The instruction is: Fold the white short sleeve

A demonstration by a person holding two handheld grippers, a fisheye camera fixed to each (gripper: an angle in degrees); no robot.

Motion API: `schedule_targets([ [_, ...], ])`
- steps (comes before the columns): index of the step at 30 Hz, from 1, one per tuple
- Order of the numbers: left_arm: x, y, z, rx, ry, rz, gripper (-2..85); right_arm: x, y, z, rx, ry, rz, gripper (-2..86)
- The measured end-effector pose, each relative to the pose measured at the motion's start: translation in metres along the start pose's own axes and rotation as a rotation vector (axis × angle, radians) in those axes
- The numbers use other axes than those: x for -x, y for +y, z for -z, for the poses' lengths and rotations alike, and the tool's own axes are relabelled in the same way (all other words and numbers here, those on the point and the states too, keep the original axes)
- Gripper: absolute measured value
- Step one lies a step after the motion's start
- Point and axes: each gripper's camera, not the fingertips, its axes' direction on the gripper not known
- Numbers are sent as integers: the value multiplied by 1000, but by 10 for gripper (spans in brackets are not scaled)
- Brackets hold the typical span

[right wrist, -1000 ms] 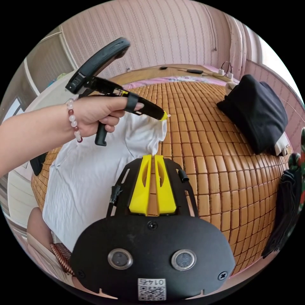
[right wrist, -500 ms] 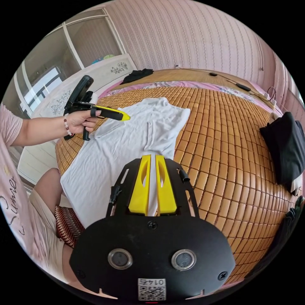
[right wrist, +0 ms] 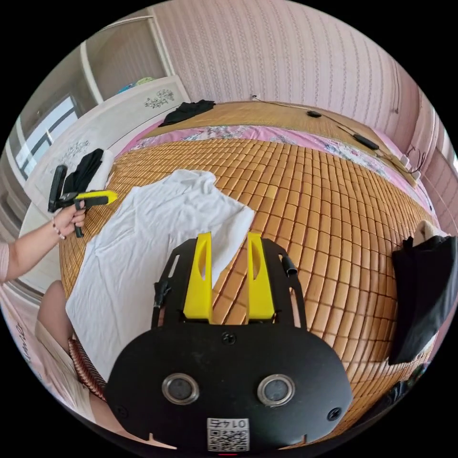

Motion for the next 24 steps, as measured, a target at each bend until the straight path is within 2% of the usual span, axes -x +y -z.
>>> schedule_targets([
  [3, 37, 1, 4, 7, -29, 50, 71, -18, -20, -24, 69, -25, -44, 127],
  [7, 75, -4, -9, -2, 97, 176, 103, -19, -39, -34, 101, 27, -63, 102],
  [13, 88, -11, -21, 95, 182, 138, 4, -20, -64, -44, 186, -111, -63, 23],
  [17, 86, -9, -3, 28, 18, 80, -8, -20, -84, -26, 135, -8, -60, 10],
  [24, 99, -31, 28, -69, 40, 143, -10, -21, -121, 11, 58, 62, -53, 5],
])
